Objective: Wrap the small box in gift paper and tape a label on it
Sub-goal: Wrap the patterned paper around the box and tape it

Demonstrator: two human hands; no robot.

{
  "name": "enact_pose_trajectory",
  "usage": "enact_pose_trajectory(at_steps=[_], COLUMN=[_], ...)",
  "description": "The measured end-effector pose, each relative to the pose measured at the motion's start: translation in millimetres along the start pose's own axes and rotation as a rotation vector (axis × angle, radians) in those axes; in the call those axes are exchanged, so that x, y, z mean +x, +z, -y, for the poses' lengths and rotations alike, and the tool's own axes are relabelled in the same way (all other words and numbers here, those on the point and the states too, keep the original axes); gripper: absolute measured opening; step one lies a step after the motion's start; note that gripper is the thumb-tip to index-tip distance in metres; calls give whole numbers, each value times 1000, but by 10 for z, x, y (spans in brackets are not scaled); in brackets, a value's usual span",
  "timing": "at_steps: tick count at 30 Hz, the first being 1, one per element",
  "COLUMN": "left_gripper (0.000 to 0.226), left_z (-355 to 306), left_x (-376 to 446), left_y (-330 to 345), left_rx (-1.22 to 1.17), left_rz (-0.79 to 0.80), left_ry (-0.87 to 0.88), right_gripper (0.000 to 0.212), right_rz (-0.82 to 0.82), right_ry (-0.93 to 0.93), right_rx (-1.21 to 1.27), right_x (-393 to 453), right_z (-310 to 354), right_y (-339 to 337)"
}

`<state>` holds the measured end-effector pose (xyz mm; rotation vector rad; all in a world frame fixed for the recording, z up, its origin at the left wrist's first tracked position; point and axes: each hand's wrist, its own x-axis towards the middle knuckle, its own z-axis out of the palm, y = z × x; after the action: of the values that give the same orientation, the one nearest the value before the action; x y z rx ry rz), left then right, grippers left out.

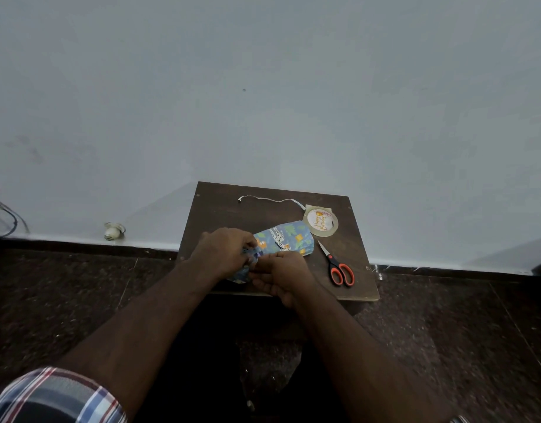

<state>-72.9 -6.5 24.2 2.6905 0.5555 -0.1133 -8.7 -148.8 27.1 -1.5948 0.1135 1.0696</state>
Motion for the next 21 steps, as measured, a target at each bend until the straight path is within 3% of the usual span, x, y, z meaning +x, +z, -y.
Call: enact_pose_trajectory(at_steps=[5, 9, 21], left_gripper=[37, 36, 34], left_z=[-17, -13, -20], left_x=[-18, -32, -30], left_y=[-15, -8, -12], left_rx=[4, -12, -32], left_rz=[-15, -19, -21], left_ry=[-9, -14, -32], right_gripper=[32, 18, 15], right_rz=[29, 22, -200], right_ry=[89, 90, -89], right_rx=[132, 197, 85], right_x=[-37, -32, 65], right_z=[-75, -116, -284], right_y=[-3, -24, 145])
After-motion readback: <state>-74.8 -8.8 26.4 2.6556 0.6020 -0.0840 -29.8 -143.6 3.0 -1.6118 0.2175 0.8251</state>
